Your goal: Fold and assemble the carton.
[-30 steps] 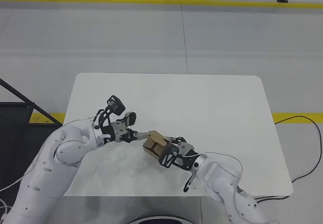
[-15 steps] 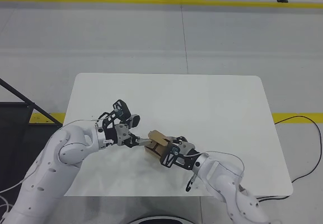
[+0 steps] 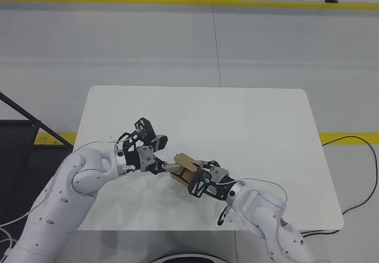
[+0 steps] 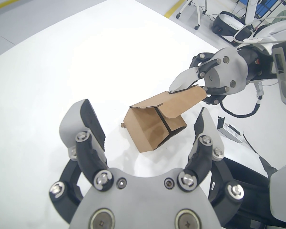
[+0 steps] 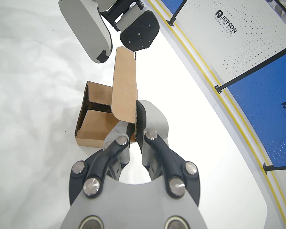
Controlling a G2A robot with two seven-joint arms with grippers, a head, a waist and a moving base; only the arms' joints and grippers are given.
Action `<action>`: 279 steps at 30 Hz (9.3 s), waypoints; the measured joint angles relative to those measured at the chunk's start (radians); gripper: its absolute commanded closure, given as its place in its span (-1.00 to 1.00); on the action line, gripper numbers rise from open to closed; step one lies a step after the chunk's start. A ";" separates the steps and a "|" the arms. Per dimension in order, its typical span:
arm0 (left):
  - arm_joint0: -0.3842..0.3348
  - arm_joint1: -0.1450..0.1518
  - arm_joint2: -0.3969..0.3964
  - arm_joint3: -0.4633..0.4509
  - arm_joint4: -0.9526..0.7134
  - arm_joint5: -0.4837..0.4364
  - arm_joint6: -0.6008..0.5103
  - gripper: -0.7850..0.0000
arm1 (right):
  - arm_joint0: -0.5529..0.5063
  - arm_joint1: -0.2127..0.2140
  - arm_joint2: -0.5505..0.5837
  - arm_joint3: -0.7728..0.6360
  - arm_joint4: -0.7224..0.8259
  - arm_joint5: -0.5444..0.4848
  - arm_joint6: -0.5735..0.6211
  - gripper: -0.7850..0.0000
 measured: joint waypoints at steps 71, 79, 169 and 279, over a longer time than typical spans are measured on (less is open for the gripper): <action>-0.005 -0.003 0.021 0.041 0.044 0.142 0.025 -1.00 | 0.055 0.009 -0.046 0.041 0.065 -0.156 -0.044 0.04; 0.015 0.003 0.003 0.042 0.047 0.136 0.025 -1.00 | 0.072 0.006 -0.070 0.038 0.056 -0.168 -0.014 0.06; -0.030 -0.003 0.064 0.125 0.055 0.132 0.022 -1.00 | 0.058 0.012 0.016 0.085 0.260 -0.144 -0.111 -0.38; -0.083 -0.017 0.114 0.152 0.068 0.159 -0.002 -1.00 | 0.174 -0.010 -0.019 0.254 0.474 -0.105 -0.004 0.00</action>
